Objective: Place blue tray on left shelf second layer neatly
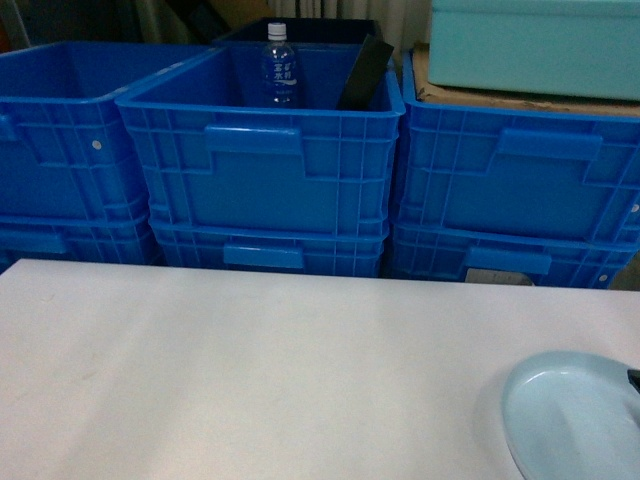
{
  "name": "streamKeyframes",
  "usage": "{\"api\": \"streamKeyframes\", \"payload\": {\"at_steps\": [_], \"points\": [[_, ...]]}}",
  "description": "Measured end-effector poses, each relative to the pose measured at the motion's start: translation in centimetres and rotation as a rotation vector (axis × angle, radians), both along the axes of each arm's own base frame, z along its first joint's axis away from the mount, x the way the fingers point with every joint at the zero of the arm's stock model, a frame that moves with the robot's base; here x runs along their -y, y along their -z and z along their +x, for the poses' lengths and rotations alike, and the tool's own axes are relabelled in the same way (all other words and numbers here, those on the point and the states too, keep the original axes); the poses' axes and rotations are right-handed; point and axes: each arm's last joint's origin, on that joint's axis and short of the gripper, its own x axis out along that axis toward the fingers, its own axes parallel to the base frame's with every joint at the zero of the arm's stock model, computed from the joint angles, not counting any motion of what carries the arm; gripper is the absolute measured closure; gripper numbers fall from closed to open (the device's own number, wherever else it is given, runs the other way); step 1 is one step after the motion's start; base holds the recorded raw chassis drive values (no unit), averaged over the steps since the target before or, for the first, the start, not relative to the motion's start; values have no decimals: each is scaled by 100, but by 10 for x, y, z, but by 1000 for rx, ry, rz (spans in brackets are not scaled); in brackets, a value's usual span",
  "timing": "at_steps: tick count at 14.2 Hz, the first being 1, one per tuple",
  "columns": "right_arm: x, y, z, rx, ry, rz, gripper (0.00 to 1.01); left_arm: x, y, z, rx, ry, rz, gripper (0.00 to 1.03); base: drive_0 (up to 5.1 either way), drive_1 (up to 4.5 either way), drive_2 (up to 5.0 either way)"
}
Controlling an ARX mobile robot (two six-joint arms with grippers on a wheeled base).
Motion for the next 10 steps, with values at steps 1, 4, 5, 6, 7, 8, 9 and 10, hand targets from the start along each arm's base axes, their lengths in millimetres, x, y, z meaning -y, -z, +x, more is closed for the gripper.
{"api": "streamKeyframes", "payload": {"at_steps": [1,4,5,6,7,8,9,10], "points": [[5,7,-2,-16,23,5,3,0,0,0,0,0,0,5,0,0,0],[10,22,-16,-48,41,19,3,0,0,0,0,0,0,5,0,0,0],[9,28,-21,-62,43,25,3,0,0,0,0,0,0,5,0,0,0],[8,34,-26,-78,46,33,3,0,0,0,0,0,0,5,0,0,0],[7,41,-30,-91,49,55,3,0,0,0,0,0,0,5,0,0,0],[8,44,-31,-88,56,66,3,0,0,0,0,0,0,5,0,0,0],[8,47,-33,-82,62,70,3,0,0,0,0,0,0,5,0,0,0],[8,49,-34,-79,64,71,3,0,0,0,0,0,0,5,0,0,0]]}}
